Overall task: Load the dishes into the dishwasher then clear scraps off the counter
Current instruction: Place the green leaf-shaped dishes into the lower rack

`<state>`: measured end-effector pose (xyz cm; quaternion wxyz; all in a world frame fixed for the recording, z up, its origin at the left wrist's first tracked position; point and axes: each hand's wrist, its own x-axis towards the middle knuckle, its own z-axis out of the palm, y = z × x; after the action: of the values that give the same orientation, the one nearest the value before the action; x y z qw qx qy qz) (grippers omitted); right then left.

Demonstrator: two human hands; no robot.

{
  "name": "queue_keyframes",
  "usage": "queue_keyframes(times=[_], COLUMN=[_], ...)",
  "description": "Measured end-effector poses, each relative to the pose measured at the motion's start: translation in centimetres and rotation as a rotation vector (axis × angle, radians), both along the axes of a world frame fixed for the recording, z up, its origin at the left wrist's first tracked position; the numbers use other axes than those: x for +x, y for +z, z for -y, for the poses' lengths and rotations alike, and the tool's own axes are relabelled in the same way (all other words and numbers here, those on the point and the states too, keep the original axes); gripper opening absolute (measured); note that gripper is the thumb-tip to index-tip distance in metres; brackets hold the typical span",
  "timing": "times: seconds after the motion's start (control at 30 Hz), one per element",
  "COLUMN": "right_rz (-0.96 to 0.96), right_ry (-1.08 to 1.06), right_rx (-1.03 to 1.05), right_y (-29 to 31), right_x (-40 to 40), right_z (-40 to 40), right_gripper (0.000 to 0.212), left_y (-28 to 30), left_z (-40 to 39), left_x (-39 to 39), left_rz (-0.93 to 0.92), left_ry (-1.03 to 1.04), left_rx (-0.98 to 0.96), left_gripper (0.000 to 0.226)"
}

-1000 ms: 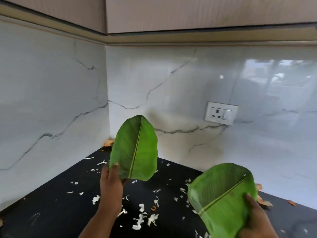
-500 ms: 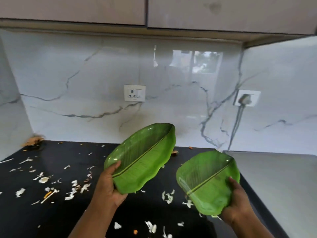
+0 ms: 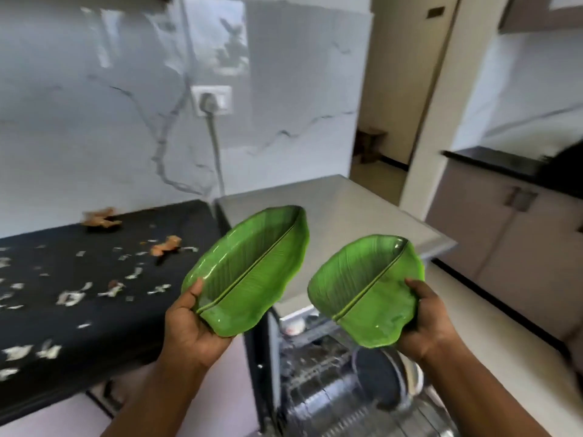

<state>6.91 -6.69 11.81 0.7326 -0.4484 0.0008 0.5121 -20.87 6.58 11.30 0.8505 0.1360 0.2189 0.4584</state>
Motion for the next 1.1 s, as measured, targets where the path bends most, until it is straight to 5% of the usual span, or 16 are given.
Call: queue_keyframes(times=[0.13, 0.2, 0.33, 0.43, 0.57, 0.7, 0.87, 1.1], right_rz=[-0.018, -0.037, -0.088, -0.122, -0.122, -0.061, 0.03, 0.3], right_ry=[-0.245, -0.32, -0.538, -0.614, -0.662, -0.599, -0.327, 0.101], right_rx=[-0.082, -0.119, -0.24, -0.39, -0.564, -0.734, -0.928, -1.146], right_y=[-1.0, -1.8, -5.6, -9.5, -13.9, -17.5, -19.8, -26.1], right_x=[7.5, 9.5, 13.9, 16.2, 17.7, 18.3, 18.5, 21.3], right_z=[8.4, 10.7, 15.1, 17.5, 18.8, 18.8, 18.4, 17.3], right_gripper=[0.032, 0.029, 0.035, 0.035, 0.036, 0.035, 0.006, 0.026], left_y=[-0.6, -1.7, -4.4, -8.9, -14.3, -18.7, -23.4, -26.4], left_z=[5.1, 5.9, 7.7, 8.9, 9.2, 9.5, 10.4, 14.0], left_x=[10.5, 12.7, 17.9, 21.1, 22.6, 22.1, 20.2, 18.3], left_rz=[-0.129, -0.148, -0.26, -0.347, -0.474, -0.57, -0.735, -0.809], left_ry=[-0.286, -0.348, -0.537, -0.624, -0.685, -0.672, -0.582, -0.475], left_rx=[-0.09, -0.116, -0.135, -0.197, -0.266, -0.366, -0.487, -0.492], left_gripper=[0.034, 0.045, 0.032, 0.067, 0.046, 0.041, 0.036, 0.034])
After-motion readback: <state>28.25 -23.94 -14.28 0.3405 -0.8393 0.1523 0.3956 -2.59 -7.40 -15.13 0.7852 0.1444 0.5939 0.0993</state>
